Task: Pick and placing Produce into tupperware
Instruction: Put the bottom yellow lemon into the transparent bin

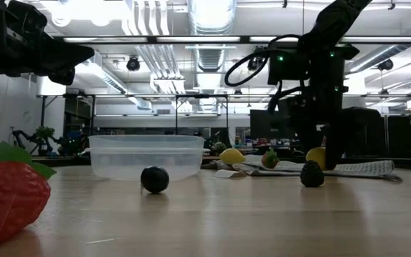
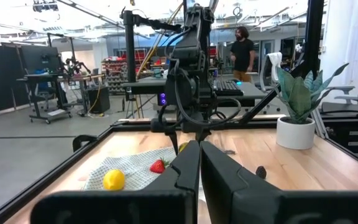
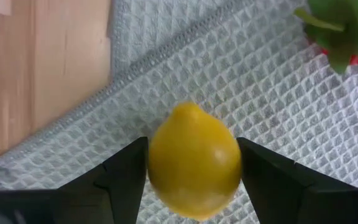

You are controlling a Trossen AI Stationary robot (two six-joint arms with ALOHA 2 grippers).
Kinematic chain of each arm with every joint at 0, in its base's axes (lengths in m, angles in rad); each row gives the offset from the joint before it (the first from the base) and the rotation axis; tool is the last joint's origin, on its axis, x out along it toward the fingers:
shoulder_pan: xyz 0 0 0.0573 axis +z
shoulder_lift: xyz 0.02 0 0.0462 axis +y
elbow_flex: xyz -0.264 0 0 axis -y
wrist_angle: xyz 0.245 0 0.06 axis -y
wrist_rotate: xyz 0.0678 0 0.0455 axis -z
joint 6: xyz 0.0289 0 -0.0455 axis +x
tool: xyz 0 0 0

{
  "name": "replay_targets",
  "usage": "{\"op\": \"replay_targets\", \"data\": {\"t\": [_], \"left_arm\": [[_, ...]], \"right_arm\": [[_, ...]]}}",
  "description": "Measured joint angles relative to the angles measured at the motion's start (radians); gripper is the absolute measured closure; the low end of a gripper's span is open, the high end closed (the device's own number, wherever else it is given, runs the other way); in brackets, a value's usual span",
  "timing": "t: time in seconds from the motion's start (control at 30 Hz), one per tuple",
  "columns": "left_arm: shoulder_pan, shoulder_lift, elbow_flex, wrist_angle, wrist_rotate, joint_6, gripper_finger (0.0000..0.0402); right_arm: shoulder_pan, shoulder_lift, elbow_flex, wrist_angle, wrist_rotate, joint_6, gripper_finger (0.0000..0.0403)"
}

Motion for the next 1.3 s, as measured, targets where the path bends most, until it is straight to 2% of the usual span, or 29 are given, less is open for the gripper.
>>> {"op": "replay_targets", "data": {"t": [0.27, 0.4, 0.83, 1.07, 1.3], "left_arm": [[0.000, 0.000, -0.001, 0.000, 0.000, 0.000, 0.0402], [0.000, 0.000, -0.001, 0.000, 0.000, 0.000, 0.0402], [0.000, 0.000, -0.001, 0.001, 0.000, 0.000, 0.0402], [0.000, 0.000, -0.002, 0.003, 0.000, 0.000, 0.0402], [0.000, 0.000, -0.002, 0.003, 0.000, 0.000, 0.0402]], "right_arm": [[0.000, 0.008, -0.004, -0.002, 0.003, 0.000, 0.0192], [0.001, 0.004, -0.004, -0.002, 0.060, 0.000, 0.0205], [0.000, -0.036, -0.003, -0.009, 0.089, 0.057, 0.0206], [0.001, -0.088, 0.048, 0.009, 0.083, 0.156, 0.0207], [0.001, -0.162, 0.081, 0.153, 0.058, 0.278, 0.0207]]}}
